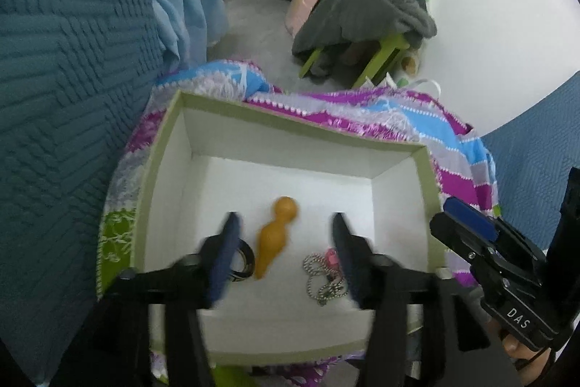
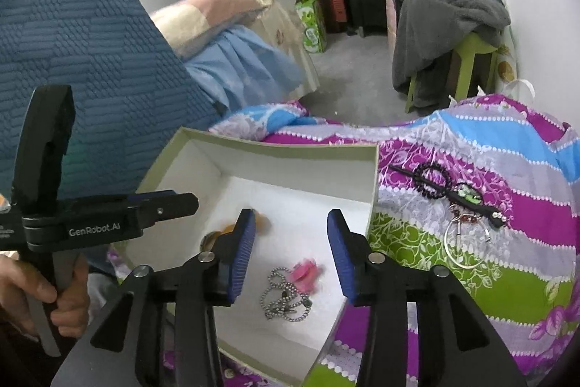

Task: Organize jewelry
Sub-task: 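Lower the pink clip into the box and open the right tool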

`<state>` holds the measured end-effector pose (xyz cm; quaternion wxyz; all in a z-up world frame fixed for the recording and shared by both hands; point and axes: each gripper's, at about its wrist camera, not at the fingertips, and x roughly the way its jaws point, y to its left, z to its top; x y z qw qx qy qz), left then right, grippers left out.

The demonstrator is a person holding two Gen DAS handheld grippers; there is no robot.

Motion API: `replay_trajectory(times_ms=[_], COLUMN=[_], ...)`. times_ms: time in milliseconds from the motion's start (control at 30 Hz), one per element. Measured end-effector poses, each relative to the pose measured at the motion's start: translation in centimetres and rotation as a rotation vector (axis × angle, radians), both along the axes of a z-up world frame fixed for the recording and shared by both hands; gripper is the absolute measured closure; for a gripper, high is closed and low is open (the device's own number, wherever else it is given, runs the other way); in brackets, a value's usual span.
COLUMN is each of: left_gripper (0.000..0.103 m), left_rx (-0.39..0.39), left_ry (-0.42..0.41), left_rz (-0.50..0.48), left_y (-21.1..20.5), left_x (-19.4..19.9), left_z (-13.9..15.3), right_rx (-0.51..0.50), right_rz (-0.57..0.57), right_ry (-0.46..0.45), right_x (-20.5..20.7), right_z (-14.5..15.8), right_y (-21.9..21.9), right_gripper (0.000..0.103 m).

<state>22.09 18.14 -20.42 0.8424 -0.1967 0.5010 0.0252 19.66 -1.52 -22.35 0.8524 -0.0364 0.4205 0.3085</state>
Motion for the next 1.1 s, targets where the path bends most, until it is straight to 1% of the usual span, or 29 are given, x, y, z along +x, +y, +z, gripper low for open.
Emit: replay_trajectory(times_ms=[67,133,233,433,533,600,700,800,967,1100], left_gripper=[0.035,0.035,0.035,0.035,0.035,0.035,0.035,0.035,0.037,0.037], left_rx=[0.01,0.007,0.033,0.047,0.051,0.051,0.043,0.042,0.007,-0.011], left_ry=[-0.026,-0.058,-0.108,-0.193,-0.241,-0.256,-0.282,-0.305,-0.319,-0.326], left_rz=[0.013,0.017,0.02,0.014,0.015,0.015,0.0,-0.019,-0.049,-0.061], left_y=[-0.1,-0.4,-1.2,-3.2,-4.5,-5.3,-6.7,-8.4,-11.0,-13.0], left_x=[-0.6,-1.2,-2.4,-4.5,-5.4,-5.8,-6.2,-6.5,-6.4,-6.3], left_z=[1.4,2.8,5.3,9.0,10.6,11.3,12.1,12.5,11.9,11.1], right_rx=[0.008,0.027,0.052,0.101,0.121,0.129,0.143,0.147,0.14,0.137], right_rz=[-0.001,-0.003,-0.006,-0.013,-0.017,-0.025,-0.038,-0.06,-0.092,-0.11], right_ry=[-0.028,-0.057,-0.106,-0.191,-0.233,-0.26,-0.296,-0.32,-0.345,-0.345], right_x=[-0.6,-1.3,-2.3,-4.4,-5.3,-5.8,-6.4,-6.5,-6.6,-6.4], right_z=[1.2,2.6,4.6,8.2,9.5,10.4,11.4,11.8,11.5,10.7], right_y=[-0.4,-0.9,-1.7,-3.8,-5.1,-6.0,-7.7,-9.4,-12.1,-14.1], right_gripper=[0.064,0.064,0.064,0.064,0.064,0.064,0.064,0.064,0.064,0.064])
